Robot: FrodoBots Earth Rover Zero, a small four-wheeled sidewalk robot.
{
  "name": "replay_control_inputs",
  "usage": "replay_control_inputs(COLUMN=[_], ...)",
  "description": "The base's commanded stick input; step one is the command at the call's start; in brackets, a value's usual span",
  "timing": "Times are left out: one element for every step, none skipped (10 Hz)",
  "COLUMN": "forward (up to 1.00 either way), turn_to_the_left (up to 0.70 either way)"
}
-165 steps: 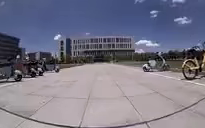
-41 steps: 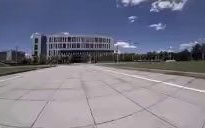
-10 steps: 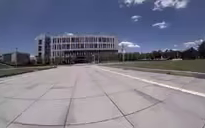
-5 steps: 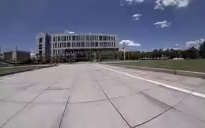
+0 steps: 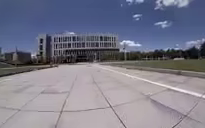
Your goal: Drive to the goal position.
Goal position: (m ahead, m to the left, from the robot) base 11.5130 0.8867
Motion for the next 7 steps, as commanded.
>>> replay_control_inputs(forward=[0.50, 0.50, 0.50, 0.50, 0.50, 0.50, 0.50], turn_to_the_left=[0.00, 0.00, 0.00, 0.00, 0.00, 0.00, 0.00])
